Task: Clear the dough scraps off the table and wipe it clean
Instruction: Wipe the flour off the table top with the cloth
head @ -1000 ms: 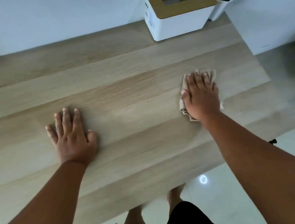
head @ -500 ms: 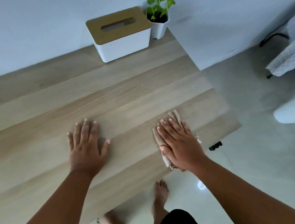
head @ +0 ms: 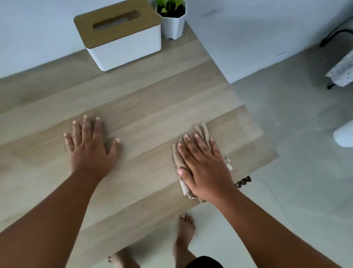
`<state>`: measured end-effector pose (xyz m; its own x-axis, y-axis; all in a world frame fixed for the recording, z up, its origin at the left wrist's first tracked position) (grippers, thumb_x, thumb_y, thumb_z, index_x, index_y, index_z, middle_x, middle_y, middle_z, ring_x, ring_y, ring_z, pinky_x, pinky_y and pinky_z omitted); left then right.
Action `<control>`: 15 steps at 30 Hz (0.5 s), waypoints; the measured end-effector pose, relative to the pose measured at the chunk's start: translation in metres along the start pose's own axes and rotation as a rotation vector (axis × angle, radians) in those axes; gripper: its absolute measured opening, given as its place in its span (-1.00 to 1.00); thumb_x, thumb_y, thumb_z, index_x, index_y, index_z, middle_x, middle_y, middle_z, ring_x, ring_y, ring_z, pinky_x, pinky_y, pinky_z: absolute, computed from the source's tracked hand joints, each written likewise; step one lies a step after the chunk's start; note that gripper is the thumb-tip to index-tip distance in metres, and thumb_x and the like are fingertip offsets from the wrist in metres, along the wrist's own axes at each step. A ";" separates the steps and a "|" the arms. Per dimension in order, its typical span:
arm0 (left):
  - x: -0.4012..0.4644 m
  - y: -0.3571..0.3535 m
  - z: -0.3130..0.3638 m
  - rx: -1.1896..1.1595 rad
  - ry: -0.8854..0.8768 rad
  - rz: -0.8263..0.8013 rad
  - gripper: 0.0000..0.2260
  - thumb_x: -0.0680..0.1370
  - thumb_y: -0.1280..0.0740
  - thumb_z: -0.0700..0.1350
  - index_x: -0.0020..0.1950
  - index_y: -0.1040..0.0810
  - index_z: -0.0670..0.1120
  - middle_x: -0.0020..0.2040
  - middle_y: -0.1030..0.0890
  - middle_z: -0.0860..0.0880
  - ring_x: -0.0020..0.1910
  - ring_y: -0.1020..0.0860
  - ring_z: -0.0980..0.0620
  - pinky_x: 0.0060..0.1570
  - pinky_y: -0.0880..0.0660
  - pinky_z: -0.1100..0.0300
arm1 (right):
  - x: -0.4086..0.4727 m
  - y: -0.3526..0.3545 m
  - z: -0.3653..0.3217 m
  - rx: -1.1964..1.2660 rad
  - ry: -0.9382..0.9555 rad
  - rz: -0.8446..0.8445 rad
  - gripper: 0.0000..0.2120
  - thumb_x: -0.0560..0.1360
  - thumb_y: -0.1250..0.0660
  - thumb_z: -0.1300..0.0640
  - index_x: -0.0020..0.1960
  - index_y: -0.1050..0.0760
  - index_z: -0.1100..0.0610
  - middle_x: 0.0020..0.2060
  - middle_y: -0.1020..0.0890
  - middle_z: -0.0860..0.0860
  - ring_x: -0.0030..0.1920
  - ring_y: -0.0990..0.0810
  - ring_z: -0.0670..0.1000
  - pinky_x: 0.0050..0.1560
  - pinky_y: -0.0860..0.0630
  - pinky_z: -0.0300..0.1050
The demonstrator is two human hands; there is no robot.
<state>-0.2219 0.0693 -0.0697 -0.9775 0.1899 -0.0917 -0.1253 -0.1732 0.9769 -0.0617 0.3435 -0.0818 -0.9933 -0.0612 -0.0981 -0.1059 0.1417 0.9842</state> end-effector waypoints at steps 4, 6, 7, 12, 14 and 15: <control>0.004 -0.003 -0.008 0.019 0.021 -0.002 -0.21 0.52 -0.05 0.36 0.65 -0.17 -0.05 0.67 -0.10 -0.17 0.65 -0.01 -0.27 0.57 0.08 -0.34 | -0.035 0.008 0.067 -0.065 -0.034 -0.006 -0.34 0.64 -0.07 -0.24 0.67 -0.12 0.01 0.67 -0.11 0.02 0.67 -0.05 0.12 0.56 -0.13 0.32; 0.004 -0.005 -0.007 0.013 0.013 0.011 -0.22 0.52 -0.06 0.35 0.65 -0.17 -0.04 0.67 -0.10 -0.16 0.65 -0.01 -0.25 0.58 0.08 -0.32 | -0.032 0.015 0.105 -0.085 -0.123 -0.044 -0.32 0.62 -0.06 -0.24 0.66 -0.14 0.01 0.67 -0.12 0.03 0.66 -0.07 0.13 0.56 -0.15 0.30; 0.005 -0.007 -0.008 0.007 0.013 0.022 -0.22 0.52 -0.08 0.35 0.65 -0.18 -0.04 0.67 -0.11 -0.16 0.65 -0.02 -0.25 0.58 0.07 -0.32 | -0.025 0.019 0.120 -0.089 -0.166 -0.064 -0.32 0.62 -0.04 -0.25 0.66 -0.14 0.02 0.66 -0.13 0.03 0.66 -0.08 0.13 0.55 -0.16 0.30; 0.009 -0.011 -0.015 0.014 0.007 0.068 -0.25 0.52 -0.12 0.36 0.63 -0.20 0.00 0.66 -0.15 -0.13 0.66 -0.02 -0.20 0.58 0.05 -0.30 | 0.050 0.032 0.147 -0.081 -0.328 -0.065 -0.32 0.63 0.06 -0.24 0.66 -0.11 0.06 0.66 -0.14 0.09 0.65 -0.07 0.20 0.54 -0.16 0.36; 0.011 -0.013 -0.018 0.028 0.004 0.076 -0.24 0.52 -0.12 0.37 0.63 -0.19 0.01 0.67 -0.14 -0.11 0.66 -0.01 -0.17 0.59 0.04 -0.29 | 0.089 0.033 0.132 -0.080 -0.355 -0.055 -0.31 0.63 0.09 -0.24 0.66 -0.09 0.09 0.65 -0.14 0.14 0.65 -0.07 0.23 0.53 -0.15 0.38; 0.012 -0.014 -0.019 0.032 0.004 0.080 -0.24 0.52 -0.13 0.37 0.63 -0.19 0.01 0.67 -0.14 -0.11 0.66 -0.01 -0.16 0.59 0.04 -0.29 | 0.107 0.033 0.118 -0.076 -0.344 -0.048 -0.31 0.62 0.08 -0.23 0.65 -0.09 0.09 0.65 -0.14 0.15 0.64 -0.07 0.24 0.53 -0.14 0.38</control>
<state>-0.2348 0.0560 -0.0876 -0.9848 0.1729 -0.0139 -0.0415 -0.1570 0.9867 -0.1772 0.4582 -0.0774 -0.9462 0.2722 -0.1752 -0.1615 0.0721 0.9842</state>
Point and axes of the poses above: each hand's wrist, its own x-axis towards the middle knuckle, its own y-axis out of the back of the hand, z = x × y, the point moved 6 cm from there along x, towards the middle knuckle
